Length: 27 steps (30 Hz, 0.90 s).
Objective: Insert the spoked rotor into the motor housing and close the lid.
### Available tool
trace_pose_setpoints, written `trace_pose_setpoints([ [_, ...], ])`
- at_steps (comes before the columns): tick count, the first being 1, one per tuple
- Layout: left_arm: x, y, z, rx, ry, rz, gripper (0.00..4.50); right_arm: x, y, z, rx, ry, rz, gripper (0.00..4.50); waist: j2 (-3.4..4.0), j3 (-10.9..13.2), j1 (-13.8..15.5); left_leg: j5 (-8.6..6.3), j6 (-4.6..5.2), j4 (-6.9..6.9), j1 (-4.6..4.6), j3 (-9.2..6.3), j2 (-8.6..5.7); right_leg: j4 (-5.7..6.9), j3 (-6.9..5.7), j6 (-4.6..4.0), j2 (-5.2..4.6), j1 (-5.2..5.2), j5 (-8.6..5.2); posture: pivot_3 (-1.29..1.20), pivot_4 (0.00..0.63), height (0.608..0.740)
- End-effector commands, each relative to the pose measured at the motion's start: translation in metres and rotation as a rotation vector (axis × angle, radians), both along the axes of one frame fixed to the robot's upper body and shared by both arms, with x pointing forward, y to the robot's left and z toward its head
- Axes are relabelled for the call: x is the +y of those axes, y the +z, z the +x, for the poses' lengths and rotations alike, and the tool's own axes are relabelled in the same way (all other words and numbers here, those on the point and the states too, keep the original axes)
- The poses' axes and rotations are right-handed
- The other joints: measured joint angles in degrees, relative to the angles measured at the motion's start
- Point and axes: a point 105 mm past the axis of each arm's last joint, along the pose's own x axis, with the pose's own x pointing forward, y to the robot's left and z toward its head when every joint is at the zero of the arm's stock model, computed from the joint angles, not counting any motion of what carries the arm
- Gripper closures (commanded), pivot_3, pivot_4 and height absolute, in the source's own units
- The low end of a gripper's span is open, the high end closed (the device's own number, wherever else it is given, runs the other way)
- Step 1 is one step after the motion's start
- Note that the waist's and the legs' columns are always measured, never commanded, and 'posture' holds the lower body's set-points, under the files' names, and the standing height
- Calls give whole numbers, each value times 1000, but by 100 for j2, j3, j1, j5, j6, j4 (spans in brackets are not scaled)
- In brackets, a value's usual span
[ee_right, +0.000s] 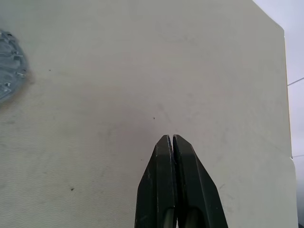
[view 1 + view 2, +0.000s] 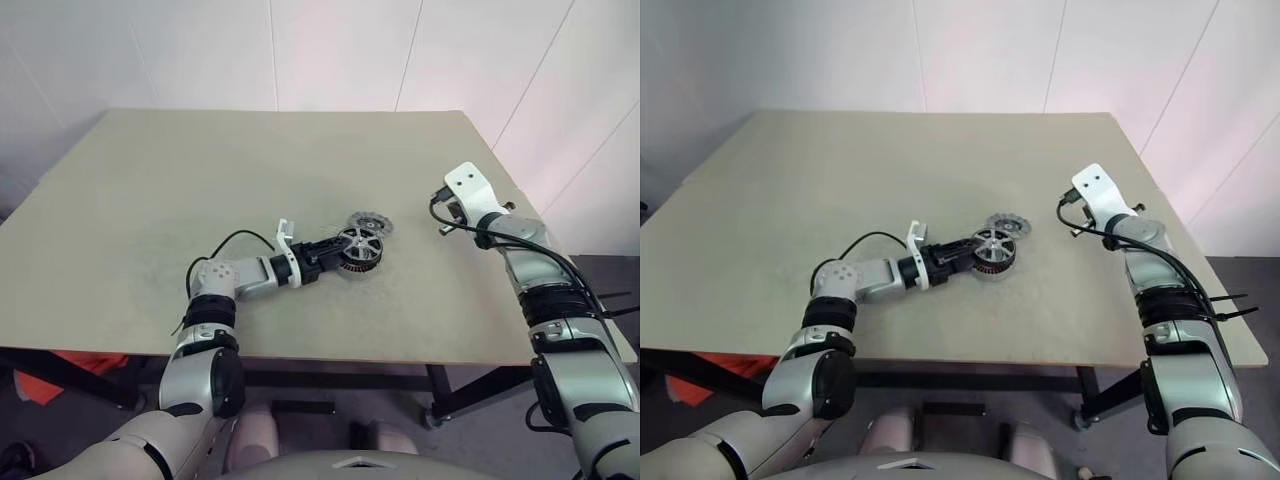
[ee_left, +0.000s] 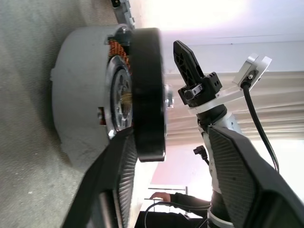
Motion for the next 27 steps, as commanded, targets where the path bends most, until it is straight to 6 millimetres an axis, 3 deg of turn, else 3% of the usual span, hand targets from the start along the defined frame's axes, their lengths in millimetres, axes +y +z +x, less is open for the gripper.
trace_pose_setpoints([
  [1,19,2,11,-32,65,59,2093,18,22,2,-74,80,23,4500,0,0,-8,0,0,0,1,0,1,0,0,3,0,0,1,0,0,740],
  [4,33,9,16,-68,93,72,2093,27,26,0,-83,124,48,4500,1,0,-43,2,-3,0,5,-1,11,1,0,7,8,-5,4,0,0,740],
  [9,63,20,21,-120,153,92,2093,60,41,-7,-118,270,119,4500,4,0,-81,5,-9,-11,-22,-1,21,2,-1,6,22,-36,4,0,0,740],
  [13,70,23,19,-143,158,102,2093,83,49,-14,-133,368,155,4500,5,1,-90,1,-1,-9,-56,0,18,-3,-3,4,19,-57,4,0,0,740],
  [17,75,29,19,-211,192,109,2093,127,51,-38,-112,577,239,4500,4,2,-95,-5,8,-5,-61,1,14,-7,-4,3,11,-55,4,0,0,740],
  [20,80,31,21,-246,231,129,2093,146,34,-52,-44,647,257,4500,4,2,-98,-3,5,-6,-59,0,20,-6,-10,4,13,-55,4,0,0,740],
  [27,95,23,24,-244,306,182,2093,154,-22,-64,143,618,301,4500,4,2,-118,0,-1,-5,-36,-2,16,-5,-9,5,10,-34,3,0,0,740],
])
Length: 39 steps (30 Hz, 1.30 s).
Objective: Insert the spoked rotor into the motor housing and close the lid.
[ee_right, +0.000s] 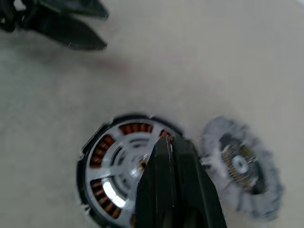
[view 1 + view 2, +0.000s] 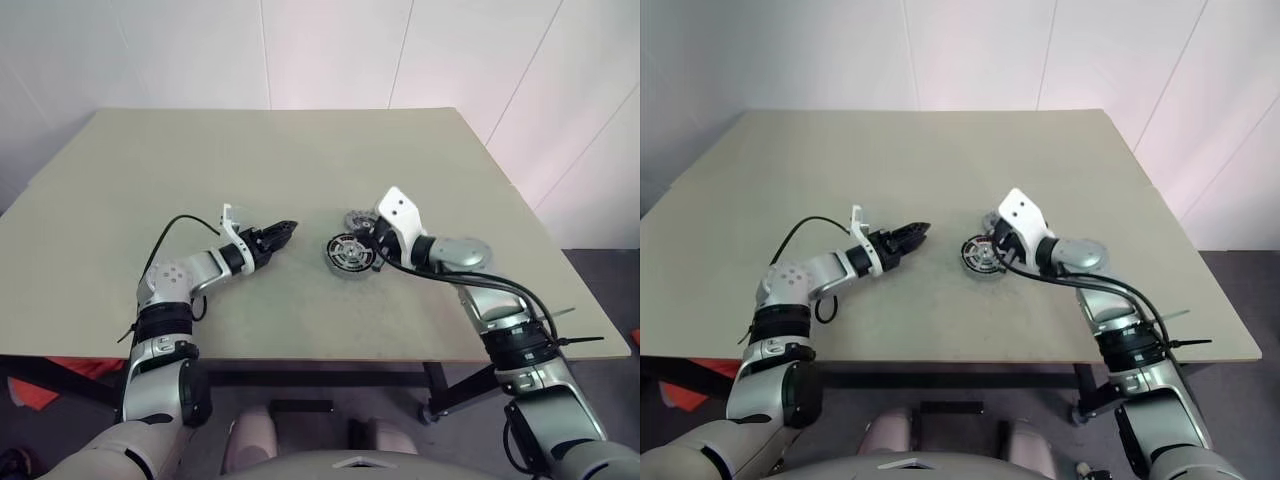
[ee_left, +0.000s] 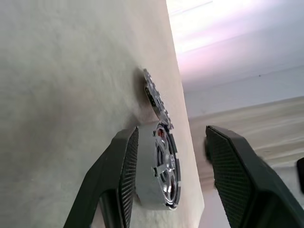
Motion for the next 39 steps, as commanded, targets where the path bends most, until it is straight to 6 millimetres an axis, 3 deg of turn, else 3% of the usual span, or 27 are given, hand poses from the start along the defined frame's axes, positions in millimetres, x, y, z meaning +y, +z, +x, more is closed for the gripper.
trace_pose_setpoints([
  [1,7,9,5,-48,43,22,2093,4,-7,1,24,-3,6,4500,0,0,-12,2,-3,0,1,0,1,1,0,0,1,0,0,0,0,740],
  [4,12,10,7,-56,68,31,2093,-2,-8,5,-4,-29,-42,4500,0,0,-20,3,-5,-1,8,-1,4,2,-1,0,3,4,0,0,0,740],
  [10,18,8,9,-71,100,53,2093,4,70,-2,-289,145,-107,4500,1,2,-17,3,-5,-2,4,-1,1,0,2,1,2,2,0,0,0,740],
  [12,16,8,8,-93,87,78,2093,0,84,-4,-332,221,-183,4500,1,2,-16,3,-5,-4,3,-1,2,1,2,2,3,-2,0,0,0,740],
  [16,4,10,1,-163,13,154,2093,-30,63,-7,-318,466,-568,4500,-4,0,10,1,-2,-3,7,-1,4,-2,0,4,3,7,-3,0,0,740],
  [19,3,12,0,-200,6,177,2068,-47,55,10,-368,568,-844,3876,-3,2,-29,-1,1,4,5,1,3,2,1,4,2,5,-3,0,0,740],
  [24,6,9,-7,-227,14,201,2068,-33,55,39,-533,707,-1058,2224,-1,5,-153,3,-4,24,-25,5,5,42,8,0,5,-43,-1,0,0,740],
  [33,21,3,-16,-217,93,209,2068,-4,33,36,-624,974,-1125,2224,-6,9,-193,-11,21,74,-100,1,10,61,-6,-13,9,-91,-8,0,0,740],
  [39,24,1,-19,-211,117,219,2068,5,22,33,-648,1031,-1112,2224,-10,11,-220,-27,37,122,-97,1,11,89,5,-12,-1,-84,-7,0,0,740],
])
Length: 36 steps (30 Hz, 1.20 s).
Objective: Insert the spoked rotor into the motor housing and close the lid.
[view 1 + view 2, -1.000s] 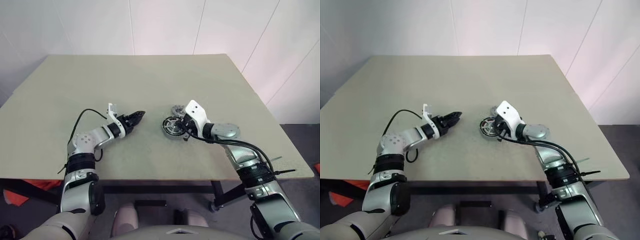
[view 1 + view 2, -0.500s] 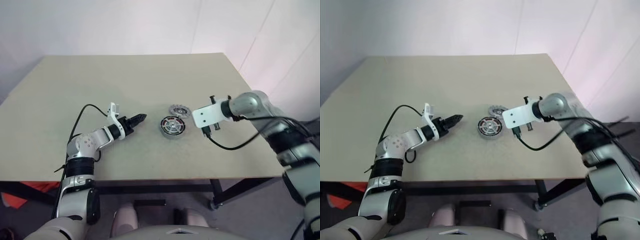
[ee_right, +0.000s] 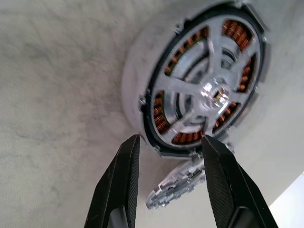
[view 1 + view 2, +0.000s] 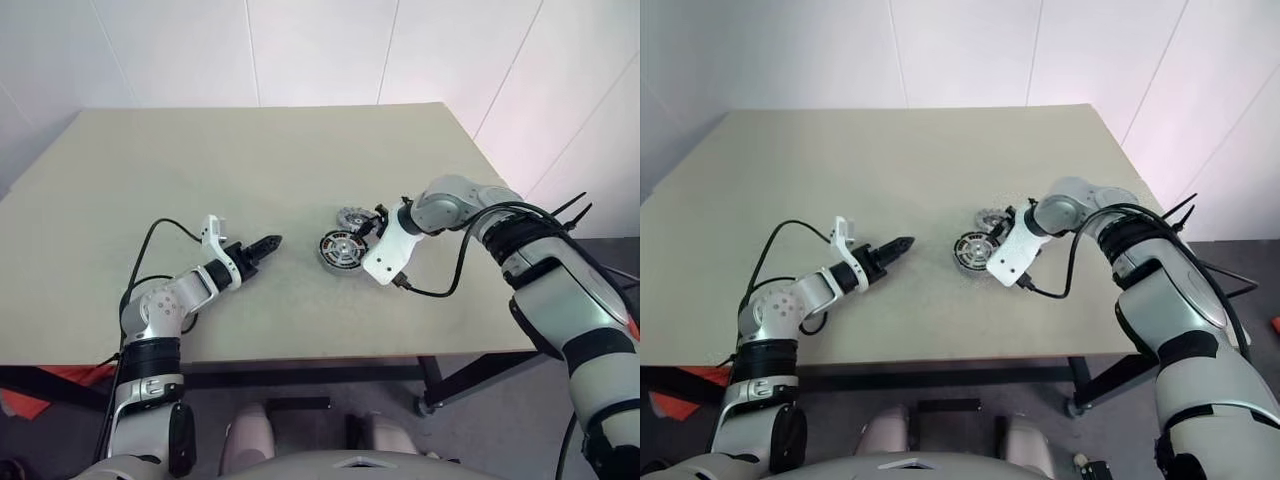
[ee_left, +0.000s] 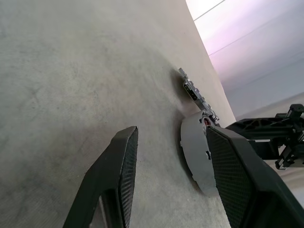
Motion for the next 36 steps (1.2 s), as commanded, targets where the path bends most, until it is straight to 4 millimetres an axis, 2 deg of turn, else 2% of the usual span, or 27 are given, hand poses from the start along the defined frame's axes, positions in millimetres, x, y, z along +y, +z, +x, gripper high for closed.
trace_pose_setpoints([
  [1,1,13,1,-53,14,-9,2068,11,12,3,-42,50,23,2224,-1,1,0,1,-2,0,7,0,0,6,4,0,1,1,0,0,0,740],
  [7,1,13,3,-52,25,-5,2068,15,1,0,0,43,26,2224,-1,0,-18,9,-15,0,24,0,1,19,8,0,17,5,1,0,0,740],
  [9,-1,13,3,-53,23,-1,2068,12,-3,4,-6,6,18,2611,-2,0,-45,8,-15,0,24,1,1,18,9,0,19,5,1,0,0,740],
  [12,-3,11,3,-51,19,3,2068,9,-3,10,-22,-29,23,3419,-3,0,-116,8,-15,0,24,1,0,18,9,0,19,5,1,0,0,740],
  [18,-5,9,2,-44,19,2,2068,11,0,11,-21,-37,47,3419,-3,0,-153,9,-16,0,30,1,0,20,13,-1,19,8,2,0,0,740],
  [23,-2,8,3,-40,31,10,2068,27,10,10,-11,-18,125,4472,-2,0,-161,9,-16,0,35,2,0,21,15,-2,19,11,2,0,0,740],
  [29,2,7,5,-39,52,19,2068,60,40,5,-25,50,253,4472,-2,2,-165,9,-15,0,13,3,1,21,15,-4,21,-12,3,0,0,740],
  [36,8,7,6,-43,68,29,2068,79,46,-9,-18,128,277,4472,-7,5,-110,4,-5,0,1,3,2,14,14,-4,14,-13,3,0,0,740],
])
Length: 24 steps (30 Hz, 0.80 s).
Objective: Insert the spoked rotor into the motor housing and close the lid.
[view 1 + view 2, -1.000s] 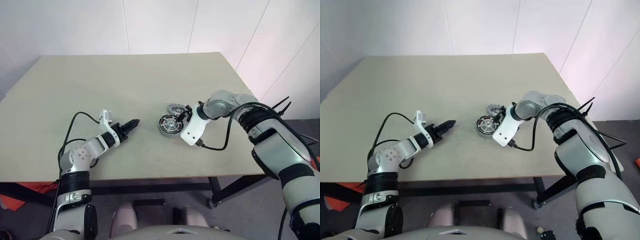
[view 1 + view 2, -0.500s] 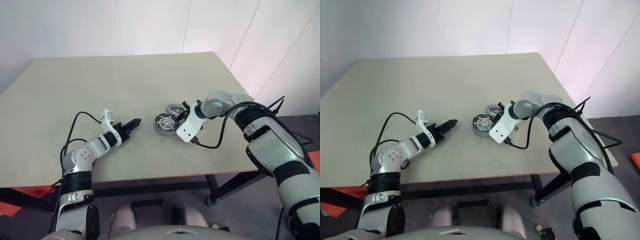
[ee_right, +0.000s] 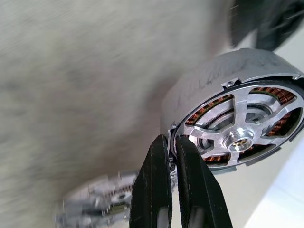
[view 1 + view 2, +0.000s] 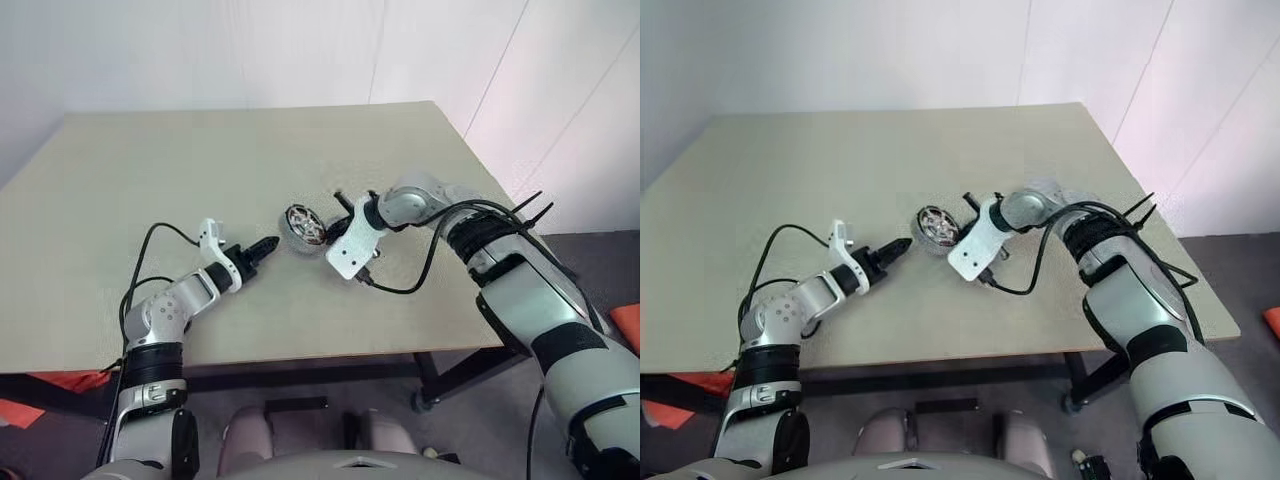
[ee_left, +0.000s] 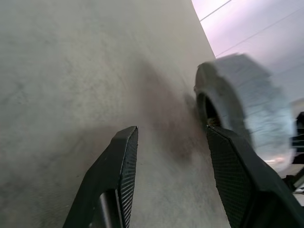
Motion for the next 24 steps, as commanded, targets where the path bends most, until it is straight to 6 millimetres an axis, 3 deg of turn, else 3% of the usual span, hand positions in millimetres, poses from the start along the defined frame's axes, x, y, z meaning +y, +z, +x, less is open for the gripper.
trace_pose_setpoints([
  [1,7,11,4,-45,24,7,2068,16,23,-7,-29,57,87,4472,-3,1,11,0,0,0,1,-1,0,-1,0,0,-1,3,0,0,0,740],
  [6,20,15,6,-62,61,15,2068,21,12,-12,-2,57,72,4472,-4,2,10,1,-2,1,5,-2,0,2,0,0,-1,5,0,0,0,740],
  [13,56,29,7,-116,151,34,2068,22,-9,-11,57,-8,46,4472,-5,2,1,1,-3,1,6,-2,-1,2,0,0,2,5,0,0,0,740],
  [18,73,36,7,-146,194,46,2068,21,-14,-11,80,-32,49,3084,-6,3,1,1,-4,1,15,-2,0,2,0,0,2,13,0,0,0,740],
  [24,65,31,6,-140,180,38,2068,33,26,-17,43,4,221,999,-7,3,22,1,-4,1,18,-4,0,2,6,0,-1,18,0,0,0,740],
])
